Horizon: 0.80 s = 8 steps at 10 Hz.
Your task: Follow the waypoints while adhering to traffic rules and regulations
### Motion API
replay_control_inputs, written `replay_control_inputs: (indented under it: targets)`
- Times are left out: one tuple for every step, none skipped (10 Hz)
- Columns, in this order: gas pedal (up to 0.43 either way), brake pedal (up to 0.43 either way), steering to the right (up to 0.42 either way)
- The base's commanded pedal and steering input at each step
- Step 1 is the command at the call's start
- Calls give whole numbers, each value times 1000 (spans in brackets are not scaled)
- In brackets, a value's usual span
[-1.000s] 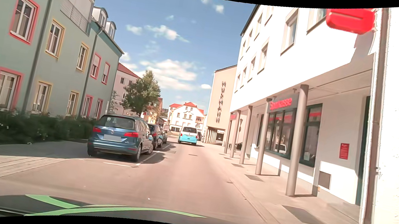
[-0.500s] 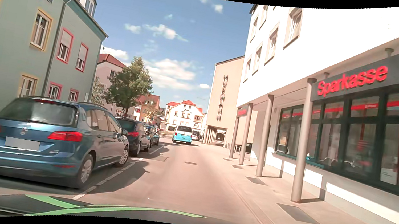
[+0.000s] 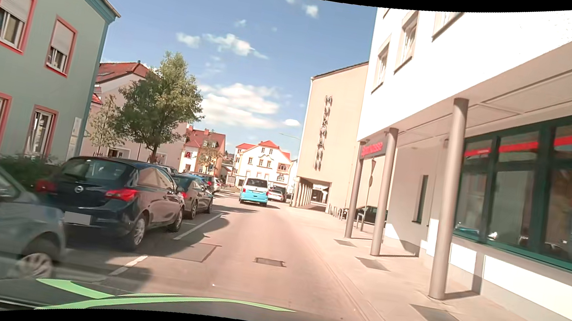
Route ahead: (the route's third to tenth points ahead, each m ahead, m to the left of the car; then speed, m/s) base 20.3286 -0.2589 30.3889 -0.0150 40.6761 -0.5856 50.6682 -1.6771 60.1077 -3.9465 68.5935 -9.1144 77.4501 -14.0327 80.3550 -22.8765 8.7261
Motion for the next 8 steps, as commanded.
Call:
replay_control_inputs:
  targets:
    - [8,0,-8]
    - [0,0,-8]
    - [0,0,-8]
    - [0,0,-10]
    - [0,0,-13]
    - [0,0,-16]
    - [0,0,-17]
    - [0,0,-18]
